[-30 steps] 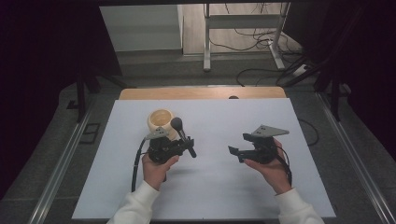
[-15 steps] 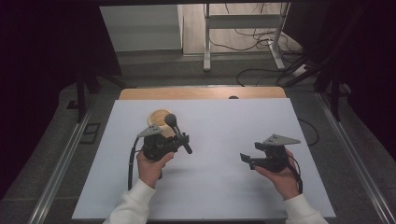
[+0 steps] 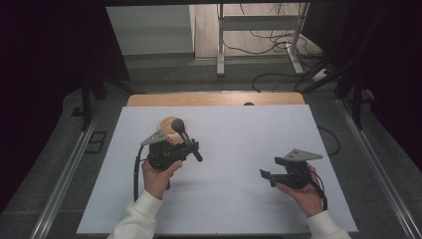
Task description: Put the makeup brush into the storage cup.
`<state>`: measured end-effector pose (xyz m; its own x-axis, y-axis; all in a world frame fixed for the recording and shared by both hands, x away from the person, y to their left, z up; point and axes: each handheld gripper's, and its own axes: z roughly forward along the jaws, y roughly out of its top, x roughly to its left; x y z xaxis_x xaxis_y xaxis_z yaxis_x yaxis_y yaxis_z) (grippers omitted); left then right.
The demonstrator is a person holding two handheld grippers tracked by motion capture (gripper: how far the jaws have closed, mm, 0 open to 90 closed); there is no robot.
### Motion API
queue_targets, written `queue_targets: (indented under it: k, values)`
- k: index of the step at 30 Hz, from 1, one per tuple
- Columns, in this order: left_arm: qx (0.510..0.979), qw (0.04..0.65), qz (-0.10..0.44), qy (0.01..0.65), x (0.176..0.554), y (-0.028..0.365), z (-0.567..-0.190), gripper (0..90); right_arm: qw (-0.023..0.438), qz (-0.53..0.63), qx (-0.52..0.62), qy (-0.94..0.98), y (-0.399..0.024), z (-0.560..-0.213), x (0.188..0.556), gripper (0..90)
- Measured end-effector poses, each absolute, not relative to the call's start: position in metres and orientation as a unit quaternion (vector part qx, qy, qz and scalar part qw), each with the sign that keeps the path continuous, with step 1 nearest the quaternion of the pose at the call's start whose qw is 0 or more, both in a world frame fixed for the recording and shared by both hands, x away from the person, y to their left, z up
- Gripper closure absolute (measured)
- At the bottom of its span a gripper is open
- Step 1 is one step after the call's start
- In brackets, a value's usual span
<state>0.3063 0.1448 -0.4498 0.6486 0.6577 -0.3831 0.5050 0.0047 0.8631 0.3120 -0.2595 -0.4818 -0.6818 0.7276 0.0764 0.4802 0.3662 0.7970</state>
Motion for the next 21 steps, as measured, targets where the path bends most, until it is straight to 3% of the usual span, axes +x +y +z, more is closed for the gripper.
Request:
queue_targets:
  k: [21]
  values:
    - [0.69,0.565,0.108,0.439,0.317,0.176,-0.422,73.9,0.148,0.425,0.364,0.815,-0.261,-0.483,0.315,23.4]
